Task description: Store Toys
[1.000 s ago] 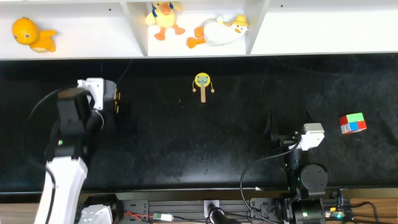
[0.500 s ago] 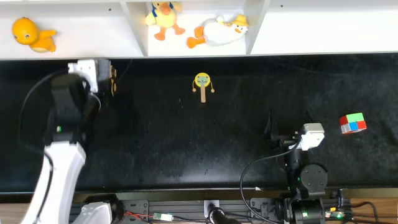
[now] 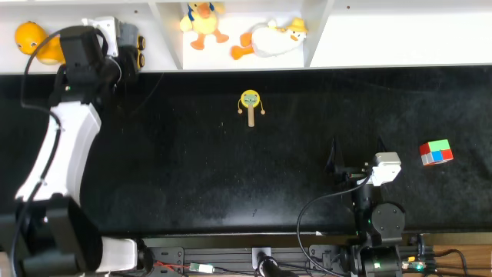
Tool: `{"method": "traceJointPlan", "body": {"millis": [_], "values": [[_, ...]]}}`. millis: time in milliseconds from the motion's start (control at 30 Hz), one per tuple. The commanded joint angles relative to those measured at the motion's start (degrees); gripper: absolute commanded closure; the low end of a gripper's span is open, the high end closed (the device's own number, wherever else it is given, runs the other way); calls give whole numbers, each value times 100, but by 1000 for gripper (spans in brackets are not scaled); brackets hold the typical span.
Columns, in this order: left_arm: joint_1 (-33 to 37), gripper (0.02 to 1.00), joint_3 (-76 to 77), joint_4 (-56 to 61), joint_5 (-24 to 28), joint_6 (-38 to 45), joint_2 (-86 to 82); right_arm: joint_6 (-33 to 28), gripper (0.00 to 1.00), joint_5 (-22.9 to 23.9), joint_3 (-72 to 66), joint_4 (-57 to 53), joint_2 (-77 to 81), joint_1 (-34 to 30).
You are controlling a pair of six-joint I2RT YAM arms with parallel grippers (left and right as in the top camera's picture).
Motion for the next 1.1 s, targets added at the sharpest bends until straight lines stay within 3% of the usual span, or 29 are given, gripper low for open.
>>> {"method": "traceJointPlan", "body": {"millis": [33,133,167,233,300,567,733,967,1100], "values": [[-26,816,420,-17,101,-68,393,24,5,-28,-76,26,-59,7],[-26,812,573,-37,103,-175,603,24,5,-28,-76,26,-59,7],[-26,763,584,-33,101,-175,649,24,7,-28,-76,26,-59,7],[-26,452,584,-26,101,-195,706,24,7,-28,-76,26,-59,7],[-26,42,584,-66,96,-190,717,24,7,-28,-76,26,-59,7],[-15,20,540,-809,-361,-109,356,24,5,-26,-76,26,-59,7],[-15,20,-164,-999,-380,330,-529,24,5,-28,-76,26,-59,7],[-11,20,-2162,-1014,-922,328,-2927,24,5,-28,-76,26,-59,7],[-223,20,-3051,-1408,-927,317,-4553,24,5,-28,-76,26,-59,7]]}}
